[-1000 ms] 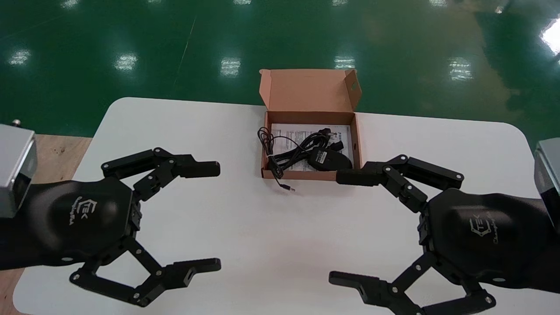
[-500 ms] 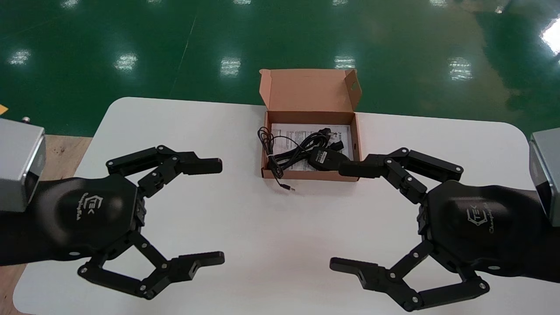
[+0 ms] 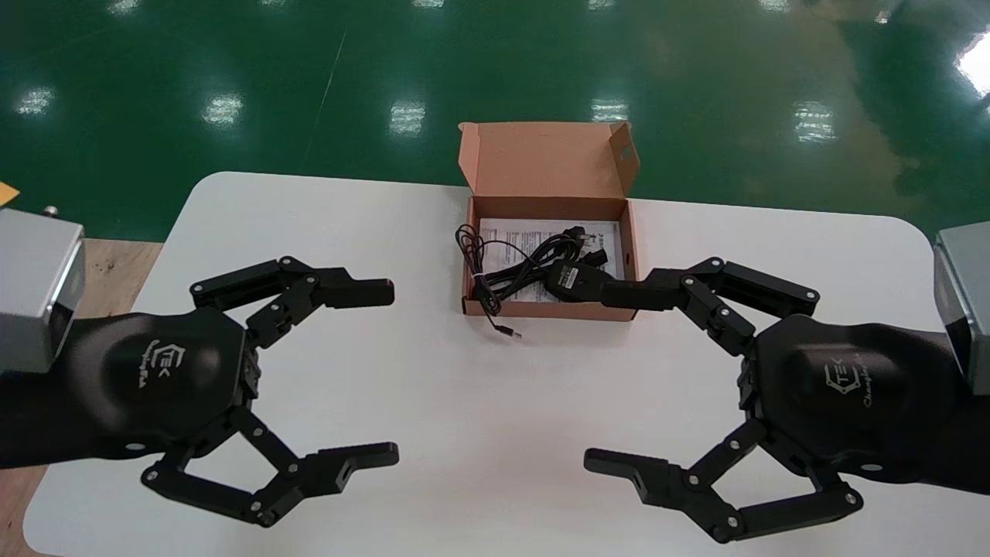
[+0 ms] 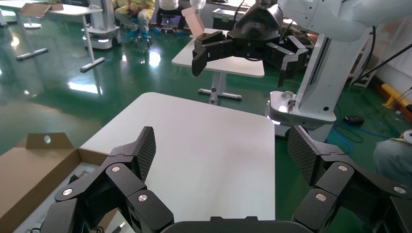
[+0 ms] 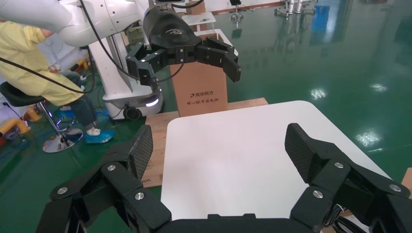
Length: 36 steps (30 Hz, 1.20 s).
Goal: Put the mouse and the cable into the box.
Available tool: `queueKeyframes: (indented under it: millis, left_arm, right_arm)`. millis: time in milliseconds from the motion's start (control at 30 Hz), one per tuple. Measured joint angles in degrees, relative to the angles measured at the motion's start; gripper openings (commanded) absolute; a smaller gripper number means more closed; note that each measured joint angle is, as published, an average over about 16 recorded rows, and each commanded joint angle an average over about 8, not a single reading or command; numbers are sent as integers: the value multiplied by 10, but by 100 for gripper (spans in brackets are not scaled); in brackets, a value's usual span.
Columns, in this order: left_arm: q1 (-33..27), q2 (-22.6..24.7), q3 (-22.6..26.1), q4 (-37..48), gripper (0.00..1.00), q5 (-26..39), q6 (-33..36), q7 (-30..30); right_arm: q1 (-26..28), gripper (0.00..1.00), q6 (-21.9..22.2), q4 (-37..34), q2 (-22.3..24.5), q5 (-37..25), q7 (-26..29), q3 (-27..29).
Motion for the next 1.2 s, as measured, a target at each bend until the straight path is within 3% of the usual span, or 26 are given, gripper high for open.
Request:
queueKeyframes:
  millis: [1200]
  left_arm:
    - [-1,1,1,1,100,1,-1,0]
  right_arm:
    - [2,100,1,-2,-1,-1,-1,-1]
